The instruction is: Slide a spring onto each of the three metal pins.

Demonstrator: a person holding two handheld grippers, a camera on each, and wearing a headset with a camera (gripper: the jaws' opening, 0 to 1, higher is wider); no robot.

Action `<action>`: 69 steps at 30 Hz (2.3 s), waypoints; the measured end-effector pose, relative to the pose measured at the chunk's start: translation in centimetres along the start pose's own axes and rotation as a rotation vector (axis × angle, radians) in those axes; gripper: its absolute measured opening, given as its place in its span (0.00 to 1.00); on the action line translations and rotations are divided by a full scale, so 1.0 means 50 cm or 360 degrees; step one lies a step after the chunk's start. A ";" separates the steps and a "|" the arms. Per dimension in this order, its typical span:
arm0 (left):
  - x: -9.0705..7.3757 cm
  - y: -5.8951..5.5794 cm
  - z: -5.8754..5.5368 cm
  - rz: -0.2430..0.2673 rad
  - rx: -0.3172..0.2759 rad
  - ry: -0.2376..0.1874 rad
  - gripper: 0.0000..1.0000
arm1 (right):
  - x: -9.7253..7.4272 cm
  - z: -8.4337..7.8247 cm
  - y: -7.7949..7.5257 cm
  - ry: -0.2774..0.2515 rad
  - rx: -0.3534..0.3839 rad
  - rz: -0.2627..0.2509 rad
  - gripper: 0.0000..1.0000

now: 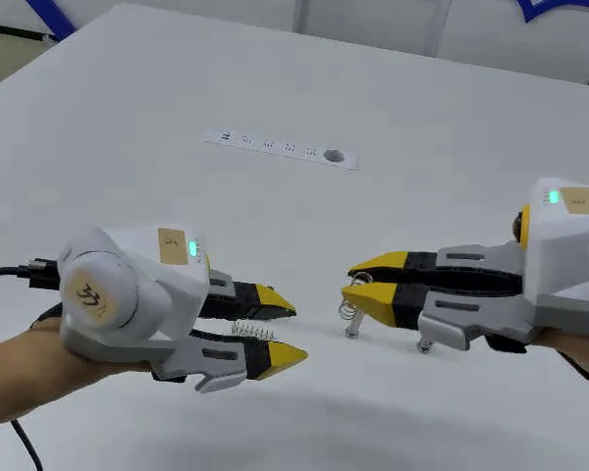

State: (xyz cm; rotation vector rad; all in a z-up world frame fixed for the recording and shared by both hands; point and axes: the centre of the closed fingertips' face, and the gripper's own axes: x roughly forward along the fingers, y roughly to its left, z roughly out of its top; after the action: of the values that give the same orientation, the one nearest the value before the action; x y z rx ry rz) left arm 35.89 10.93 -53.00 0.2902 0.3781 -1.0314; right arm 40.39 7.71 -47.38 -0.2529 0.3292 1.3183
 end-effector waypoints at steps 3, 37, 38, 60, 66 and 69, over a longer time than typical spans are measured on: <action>-0.012 0.007 -0.005 0.0016 -0.0025 -0.0014 0.29 | -0.004 -0.004 -0.034 0.0000 0.0012 -0.0058 0.11; -0.094 0.098 -0.022 0.0324 -0.0240 -0.0105 0.80 | 0.050 -0.144 -0.143 0.0066 0.0361 -0.0326 0.11; -0.095 0.101 -0.020 0.0340 -0.0242 -0.0118 0.84 | 0.050 -0.146 -0.142 0.0071 0.0359 -0.0323 0.11; -0.108 0.107 -0.021 0.0382 -0.0291 -0.0116 0.99 | 0.063 -0.189 -0.143 0.0125 0.0376 -0.0352 0.11; -0.103 0.106 -0.024 0.0375 -0.0319 -0.0123 0.98 | 0.068 -0.200 -0.142 0.0131 0.0356 -0.0366 0.11; -0.102 0.108 -0.020 0.0381 -0.0311 -0.0133 0.97 | 0.070 -0.205 -0.141 0.0126 0.0350 -0.0373 0.11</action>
State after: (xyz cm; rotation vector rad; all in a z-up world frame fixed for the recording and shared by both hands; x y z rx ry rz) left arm 38.11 17.91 -51.38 0.1128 0.3564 -0.7628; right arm 47.07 5.50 -58.22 -0.1530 0.4933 1.0336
